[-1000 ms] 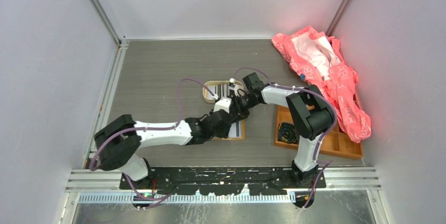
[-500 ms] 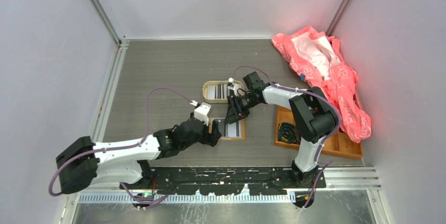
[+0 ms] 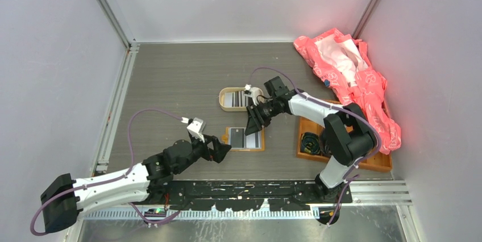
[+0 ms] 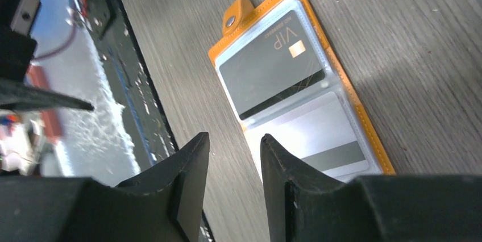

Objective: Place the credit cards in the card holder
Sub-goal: Insert the credit card into the card holder, then turn over the card slot in the card holder.

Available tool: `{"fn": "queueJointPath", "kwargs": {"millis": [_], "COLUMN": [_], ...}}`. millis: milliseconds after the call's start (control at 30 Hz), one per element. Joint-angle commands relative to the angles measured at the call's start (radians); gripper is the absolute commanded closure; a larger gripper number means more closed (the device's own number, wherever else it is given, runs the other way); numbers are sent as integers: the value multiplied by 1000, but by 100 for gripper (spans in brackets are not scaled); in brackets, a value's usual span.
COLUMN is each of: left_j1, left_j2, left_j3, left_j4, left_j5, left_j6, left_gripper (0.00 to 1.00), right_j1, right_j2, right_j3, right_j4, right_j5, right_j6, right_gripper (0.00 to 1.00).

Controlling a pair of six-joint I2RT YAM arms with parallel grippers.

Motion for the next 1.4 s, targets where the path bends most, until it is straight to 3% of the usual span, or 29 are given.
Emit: {"fn": "queueJointPath", "kwargs": {"millis": [0, 133, 333, 500, 733, 1367], "left_j1": [5, 5, 6, 7, 33, 68], "left_j2": [0, 38, 108, 182, 258, 378], "left_j3": [-23, -27, -25, -1, 22, 47], "left_j4": [108, 143, 204, 235, 227, 285], "left_j5": [-6, 11, 19, 23, 7, 80], "left_j6": [-20, -45, -72, -79, -107, -139], "left_gripper": [10, 12, 15, 24, 34, 32], "right_j1": [39, 59, 98, 150, 193, 260], "right_j2": [-111, -154, -162, -109, -31, 91], "right_j3": [-4, -17, -34, -18, 15, 87], "right_j4": [-34, -22, -3, -16, 4, 2], "right_j5": [69, 159, 276, 355, 406, 472], "right_j6": [-181, -236, -284, -299, -215, -139], "right_gripper": [57, 64, 82, 91, 96, 95]}}
